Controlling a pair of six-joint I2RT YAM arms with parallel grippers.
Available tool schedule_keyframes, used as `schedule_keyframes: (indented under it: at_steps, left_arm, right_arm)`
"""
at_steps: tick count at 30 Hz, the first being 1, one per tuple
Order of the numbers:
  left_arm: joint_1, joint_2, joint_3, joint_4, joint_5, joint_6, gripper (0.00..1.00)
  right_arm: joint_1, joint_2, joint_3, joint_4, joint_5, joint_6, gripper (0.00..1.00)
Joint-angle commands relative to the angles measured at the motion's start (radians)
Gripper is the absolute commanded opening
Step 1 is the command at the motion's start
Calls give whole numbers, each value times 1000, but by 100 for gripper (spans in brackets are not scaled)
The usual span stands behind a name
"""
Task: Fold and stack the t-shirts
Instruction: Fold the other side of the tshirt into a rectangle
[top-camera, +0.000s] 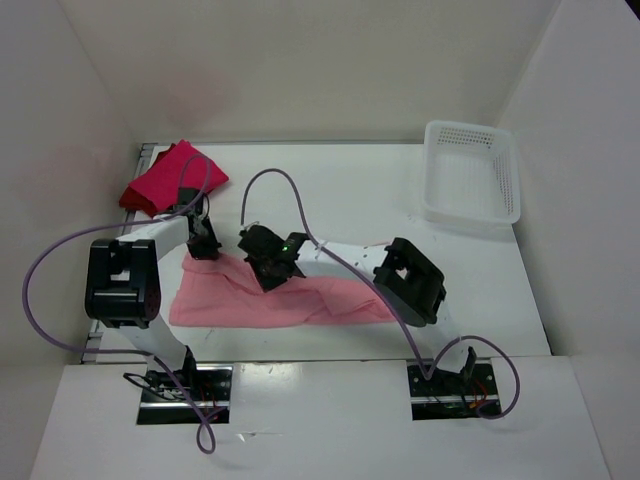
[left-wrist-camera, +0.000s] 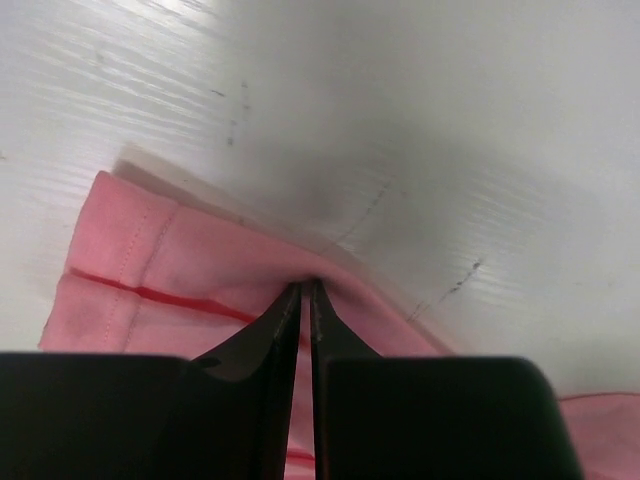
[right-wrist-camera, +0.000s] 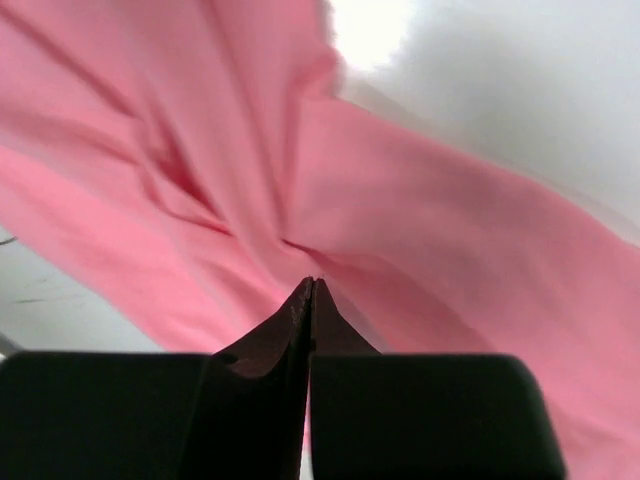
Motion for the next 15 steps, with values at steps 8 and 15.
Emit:
schedule_keyframes:
  at_steps: [8, 15]
  left_arm:
    - [87, -95, -19, -49, -73, 49, 17]
    - [98, -145, -19, -79, -56, 49, 19]
  right_arm:
    - [-290, -146, -304, 92, 85, 11, 0]
    - [-471, -181, -307, 92, 104, 11, 0]
